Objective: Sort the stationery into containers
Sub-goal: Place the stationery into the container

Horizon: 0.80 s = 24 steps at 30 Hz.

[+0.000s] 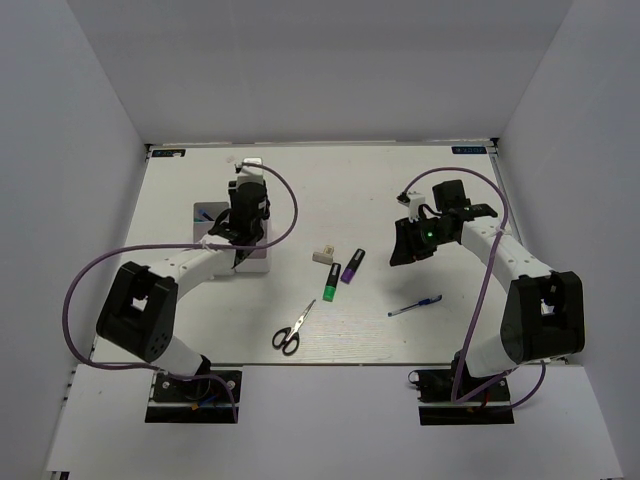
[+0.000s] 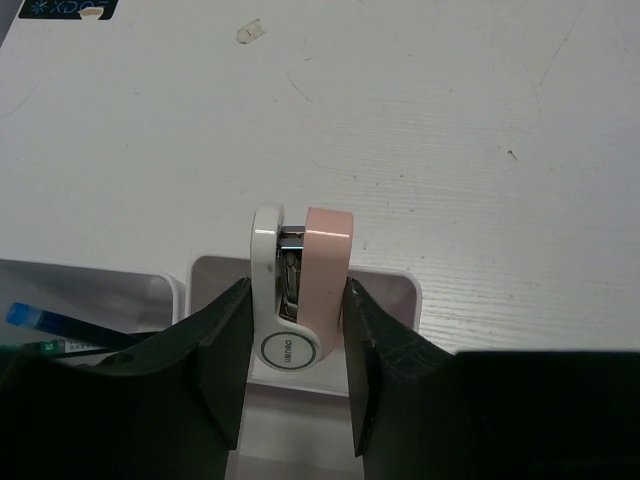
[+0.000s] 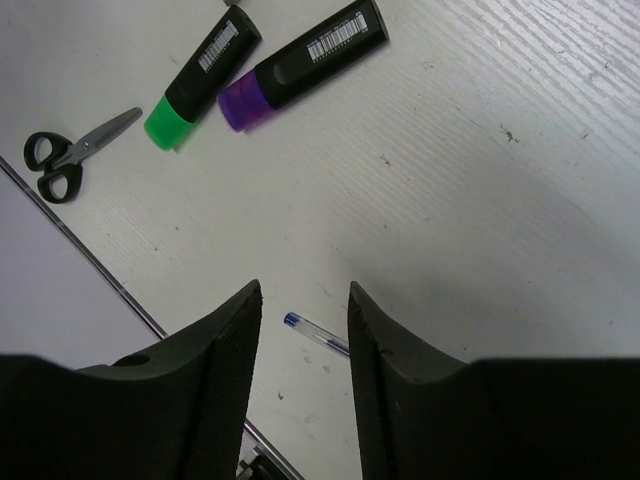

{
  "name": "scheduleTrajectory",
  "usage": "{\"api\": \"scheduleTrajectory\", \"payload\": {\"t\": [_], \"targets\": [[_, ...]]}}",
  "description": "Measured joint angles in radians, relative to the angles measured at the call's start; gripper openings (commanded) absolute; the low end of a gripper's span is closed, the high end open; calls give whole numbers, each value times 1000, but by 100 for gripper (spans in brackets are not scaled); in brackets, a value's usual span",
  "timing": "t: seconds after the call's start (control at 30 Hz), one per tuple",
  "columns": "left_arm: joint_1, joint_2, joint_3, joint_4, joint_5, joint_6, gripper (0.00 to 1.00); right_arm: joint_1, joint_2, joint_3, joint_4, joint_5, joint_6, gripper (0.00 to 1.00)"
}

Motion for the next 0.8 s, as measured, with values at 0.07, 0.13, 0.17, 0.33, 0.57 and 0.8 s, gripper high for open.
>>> {"api": "scheduleTrajectory", "payload": {"t": [0.07,0.13,0.17,0.33,0.57,0.8], "targets": [[0,-11,-11,-4,1,-8,53,-1,0,0,-1,-1,-5,49],[1,-25,-18,-19,2,-20,59,-1,0,0,-2,-2,-8,66],[1,-31,-18,-25,3,-23,61,-1,0,0,-3,-3,-8,75],[1,-81,-34,-44,11,-45,67,-3,0,0,-5,-17,-20,90],[1,-125,-36,-57,24,-64,67,-5,0,0,-7,-28,-23,90],[1,-158,-51,-86,47,-95,0,-7,0,0,-7,-30,-23,85]]}}
